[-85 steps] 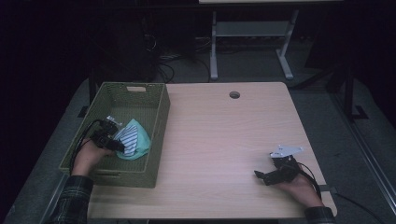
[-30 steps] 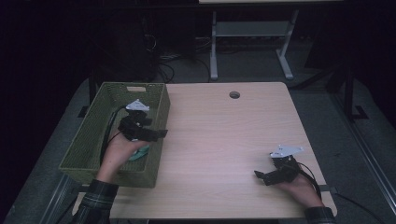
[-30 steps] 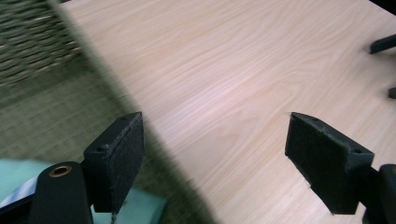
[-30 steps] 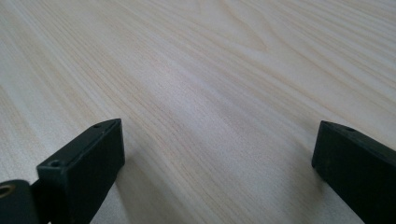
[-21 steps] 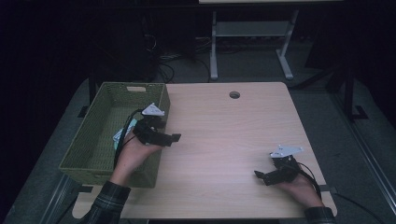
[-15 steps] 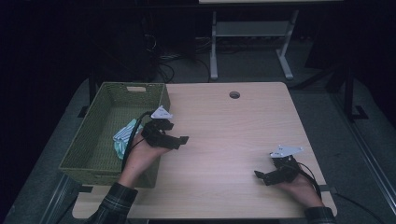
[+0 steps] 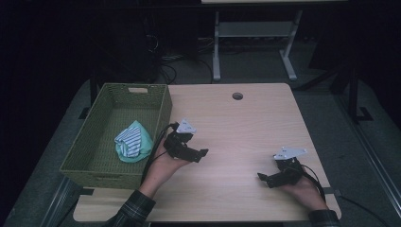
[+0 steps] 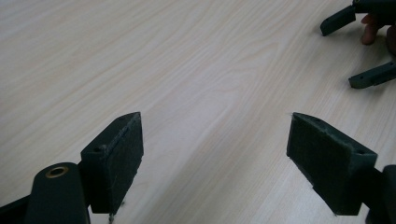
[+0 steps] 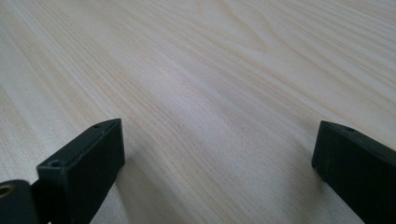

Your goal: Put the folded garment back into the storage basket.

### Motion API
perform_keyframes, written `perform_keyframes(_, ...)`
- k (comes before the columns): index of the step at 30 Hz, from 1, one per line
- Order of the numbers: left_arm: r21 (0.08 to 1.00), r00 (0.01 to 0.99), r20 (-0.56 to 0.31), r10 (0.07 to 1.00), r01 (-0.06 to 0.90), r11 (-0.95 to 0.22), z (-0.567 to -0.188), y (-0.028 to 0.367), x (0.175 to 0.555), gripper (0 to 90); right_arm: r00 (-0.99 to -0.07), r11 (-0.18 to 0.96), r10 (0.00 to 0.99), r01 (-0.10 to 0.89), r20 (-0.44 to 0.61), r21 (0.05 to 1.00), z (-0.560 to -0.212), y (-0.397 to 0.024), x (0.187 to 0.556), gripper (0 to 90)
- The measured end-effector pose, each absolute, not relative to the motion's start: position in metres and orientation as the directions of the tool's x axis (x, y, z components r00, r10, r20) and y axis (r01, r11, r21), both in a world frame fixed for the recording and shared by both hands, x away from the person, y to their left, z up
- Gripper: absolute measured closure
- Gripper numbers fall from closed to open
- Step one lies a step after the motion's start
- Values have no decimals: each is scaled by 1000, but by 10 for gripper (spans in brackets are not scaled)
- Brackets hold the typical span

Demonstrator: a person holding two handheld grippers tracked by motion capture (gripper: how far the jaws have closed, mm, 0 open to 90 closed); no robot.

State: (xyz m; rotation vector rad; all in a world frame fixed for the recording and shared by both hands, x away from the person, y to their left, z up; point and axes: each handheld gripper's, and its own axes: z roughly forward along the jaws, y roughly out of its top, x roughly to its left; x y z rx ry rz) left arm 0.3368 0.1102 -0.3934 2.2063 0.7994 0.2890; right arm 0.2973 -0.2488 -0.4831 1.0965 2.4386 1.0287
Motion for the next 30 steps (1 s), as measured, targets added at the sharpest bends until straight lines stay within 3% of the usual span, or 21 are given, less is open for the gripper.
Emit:
perform_keyframes(10, 700, 782, -23, 622, 457, -549, -429, 90, 332, 169, -674, 459, 738, 542, 38, 704, -483, -249, 297, 22)
perform_keyframes(30, 670, 787, 8, 617, 454, -588, -472, 87, 328, 143, -679, 463, 734, 538, 36, 705, -483, -249, 297, 22)
